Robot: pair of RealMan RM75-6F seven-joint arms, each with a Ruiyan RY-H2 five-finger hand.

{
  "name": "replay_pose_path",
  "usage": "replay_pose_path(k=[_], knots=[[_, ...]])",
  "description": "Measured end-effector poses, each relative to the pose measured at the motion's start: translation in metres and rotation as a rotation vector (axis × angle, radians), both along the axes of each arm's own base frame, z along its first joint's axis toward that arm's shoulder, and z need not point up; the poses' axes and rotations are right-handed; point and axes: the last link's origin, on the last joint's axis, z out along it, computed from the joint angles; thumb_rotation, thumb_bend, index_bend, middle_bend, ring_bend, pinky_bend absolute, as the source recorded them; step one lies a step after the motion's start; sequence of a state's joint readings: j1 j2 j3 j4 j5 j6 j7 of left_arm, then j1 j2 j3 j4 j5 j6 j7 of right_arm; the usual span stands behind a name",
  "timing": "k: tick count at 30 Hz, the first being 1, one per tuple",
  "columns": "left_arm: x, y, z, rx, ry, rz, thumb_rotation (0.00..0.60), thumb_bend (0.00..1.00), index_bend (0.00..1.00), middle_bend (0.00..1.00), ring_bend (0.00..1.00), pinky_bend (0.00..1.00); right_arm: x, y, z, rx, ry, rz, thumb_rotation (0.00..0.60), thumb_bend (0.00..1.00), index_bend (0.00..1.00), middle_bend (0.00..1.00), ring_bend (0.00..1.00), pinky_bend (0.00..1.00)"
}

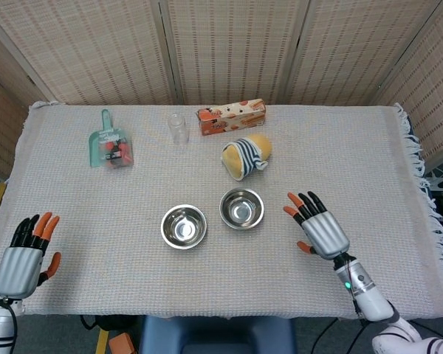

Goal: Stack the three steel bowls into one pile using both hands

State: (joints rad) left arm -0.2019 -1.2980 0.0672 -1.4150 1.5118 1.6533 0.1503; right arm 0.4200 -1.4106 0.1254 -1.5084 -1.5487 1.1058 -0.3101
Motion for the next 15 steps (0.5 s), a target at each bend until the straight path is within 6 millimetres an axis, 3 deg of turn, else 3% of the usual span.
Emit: replay_pose_path(k=[3,8,13,15], knots=[[-0.002,-0.002,0.008,0.011,-0.019,0.001,0.600,0.44,0.00,0.00,0.00,0.08,0.014,-0.015,-0.030,0.011,0.033,0.035,0.600,0.07,0.35,0.00,0.00,0.00],[-0.004,-0.003,0.017,0.015,-0.025,0.006,0.600,0.44,0.00,0.00,0.00,0.08,0.032,-0.035,-0.071,0.013,0.063,0.067,0.600,0.07,0.38,0.00,0.00,0.00],[-0.005,-0.004,0.020,0.015,-0.036,0.014,0.600,0.44,0.00,0.00,0.00,0.08,0.048,-0.050,-0.098,0.024,0.054,0.068,0.600,0.09,0.40,0.00,0.00,0.00],[-0.005,-0.004,0.021,0.015,-0.038,0.017,0.600,0.44,0.00,0.00,0.00,0.08,0.050,-0.053,-0.102,0.027,0.047,0.063,0.600,0.15,0.47,0.00,0.00,0.00]])
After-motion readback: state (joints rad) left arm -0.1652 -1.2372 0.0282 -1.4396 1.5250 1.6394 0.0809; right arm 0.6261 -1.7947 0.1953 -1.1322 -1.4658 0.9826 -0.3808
